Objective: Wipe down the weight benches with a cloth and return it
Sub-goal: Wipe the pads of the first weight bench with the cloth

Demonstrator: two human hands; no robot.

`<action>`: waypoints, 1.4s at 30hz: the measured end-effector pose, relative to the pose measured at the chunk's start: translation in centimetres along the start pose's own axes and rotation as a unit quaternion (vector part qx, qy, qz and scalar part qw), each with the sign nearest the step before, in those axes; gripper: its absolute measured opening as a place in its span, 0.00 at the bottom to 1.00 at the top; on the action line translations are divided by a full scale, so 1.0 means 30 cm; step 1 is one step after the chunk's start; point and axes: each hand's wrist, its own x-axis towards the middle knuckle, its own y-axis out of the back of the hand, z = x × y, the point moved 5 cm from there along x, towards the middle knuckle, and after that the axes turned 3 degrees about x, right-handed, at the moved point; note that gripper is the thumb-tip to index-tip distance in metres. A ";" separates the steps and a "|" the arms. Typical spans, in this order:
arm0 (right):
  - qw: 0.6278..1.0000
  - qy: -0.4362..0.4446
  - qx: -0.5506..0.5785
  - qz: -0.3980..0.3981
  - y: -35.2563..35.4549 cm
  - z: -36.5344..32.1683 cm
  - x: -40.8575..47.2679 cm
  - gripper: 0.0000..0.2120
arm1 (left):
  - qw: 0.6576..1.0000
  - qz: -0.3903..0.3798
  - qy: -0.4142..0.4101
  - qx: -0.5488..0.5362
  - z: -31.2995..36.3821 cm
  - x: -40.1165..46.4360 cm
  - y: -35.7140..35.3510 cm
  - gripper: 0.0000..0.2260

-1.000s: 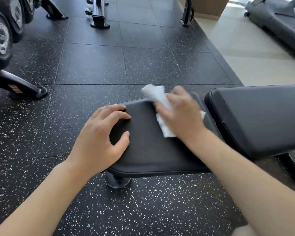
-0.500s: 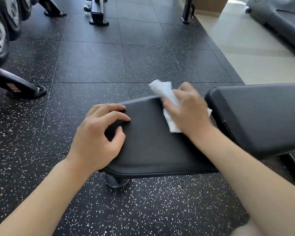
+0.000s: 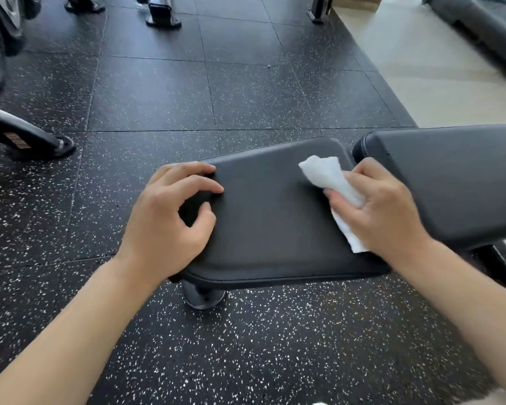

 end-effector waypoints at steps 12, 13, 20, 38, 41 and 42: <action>0.998 0.051 -0.025 0.005 -0.091 -0.094 0.111 0.14 | 1.000 -0.001 0.001 -0.011 0.006 0.003 -0.002 0.12; 1.000 -0.003 -0.028 0.010 -0.080 -0.032 0.157 0.15 | 1.000 -0.002 0.003 -0.012 0.006 0.001 -0.003 0.12; 0.998 0.056 0.009 -0.011 -0.161 -0.284 0.110 0.13 | 1.000 0.008 -0.005 -0.025 -0.001 -0.002 -0.002 0.13; 0.987 0.142 0.056 -0.049 -0.235 -0.389 0.127 0.15 | 0.999 0.024 0.025 -0.035 -0.009 0.005 -0.004 0.09; 0.990 0.127 0.025 -0.049 -0.218 -0.285 0.174 0.15 | 0.999 0.022 0.027 -0.038 -0.013 0.006 -0.007 0.09; 0.997 0.070 0.009 -0.028 -0.199 -0.195 0.225 0.15 | 0.999 0.019 0.028 -0.036 -0.015 0.006 -0.008 0.09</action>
